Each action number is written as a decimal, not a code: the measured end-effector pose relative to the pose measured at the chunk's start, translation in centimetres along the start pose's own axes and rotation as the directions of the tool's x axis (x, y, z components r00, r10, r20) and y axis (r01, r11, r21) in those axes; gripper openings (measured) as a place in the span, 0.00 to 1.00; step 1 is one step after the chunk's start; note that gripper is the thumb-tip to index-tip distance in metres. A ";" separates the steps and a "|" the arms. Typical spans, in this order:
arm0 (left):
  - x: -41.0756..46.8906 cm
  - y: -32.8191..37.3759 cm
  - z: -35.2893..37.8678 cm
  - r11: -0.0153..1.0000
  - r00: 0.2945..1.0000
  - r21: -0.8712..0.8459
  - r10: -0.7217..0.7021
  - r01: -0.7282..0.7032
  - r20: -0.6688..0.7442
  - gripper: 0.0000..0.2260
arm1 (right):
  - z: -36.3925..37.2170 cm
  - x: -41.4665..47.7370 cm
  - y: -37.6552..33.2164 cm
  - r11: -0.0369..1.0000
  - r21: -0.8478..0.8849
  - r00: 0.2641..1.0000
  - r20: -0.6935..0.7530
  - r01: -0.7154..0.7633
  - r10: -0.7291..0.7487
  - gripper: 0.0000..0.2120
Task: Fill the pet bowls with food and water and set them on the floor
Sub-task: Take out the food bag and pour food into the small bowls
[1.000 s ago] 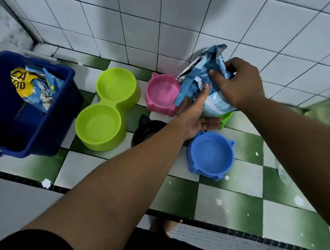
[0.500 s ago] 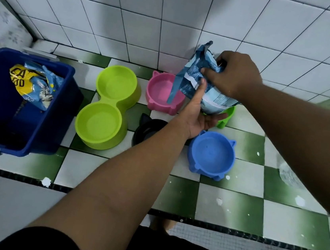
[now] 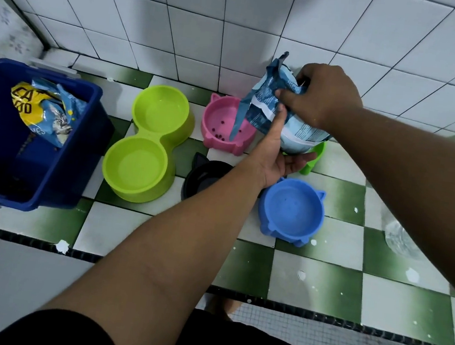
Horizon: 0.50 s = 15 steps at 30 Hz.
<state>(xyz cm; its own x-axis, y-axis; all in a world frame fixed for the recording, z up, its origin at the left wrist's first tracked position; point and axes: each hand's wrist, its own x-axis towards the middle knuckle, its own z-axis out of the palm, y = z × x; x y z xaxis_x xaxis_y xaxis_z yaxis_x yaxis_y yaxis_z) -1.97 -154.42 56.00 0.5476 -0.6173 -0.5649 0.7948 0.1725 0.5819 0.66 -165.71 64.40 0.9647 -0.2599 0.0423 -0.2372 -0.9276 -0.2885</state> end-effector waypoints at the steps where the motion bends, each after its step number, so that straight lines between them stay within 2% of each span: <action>1: 0.0 0.1 0.1 1.000 1.000 -0.001 0.002 -0.002 -0.002 0.37 | -0.1 0.1 -0.1 1.000 -0.005 1.000 -0.004 0.007 -0.007 0.20; 8: -0.1 0.4 0.4 1.000 1.000 -0.017 0.002 -0.002 0.001 0.43 | -0.7 0.5 -0.8 0.999 -0.030 0.999 0.009 0.037 -0.037 0.15; 15: -0.2 0.3 0.2 0.998 1.000 -0.066 0.017 -0.016 0.006 0.44 | -0.6 0.8 -1.6 0.996 -0.064 0.998 0.019 0.067 -0.066 0.18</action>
<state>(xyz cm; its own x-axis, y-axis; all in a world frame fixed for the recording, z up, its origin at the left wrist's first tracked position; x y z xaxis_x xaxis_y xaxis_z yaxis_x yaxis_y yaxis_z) -1.92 -154.40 56.42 0.5592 -0.6189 -0.5516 0.8012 0.2327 0.5513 1.75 -164.57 65.49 0.9803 -0.1927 0.0436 -0.1784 -0.9582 -0.2236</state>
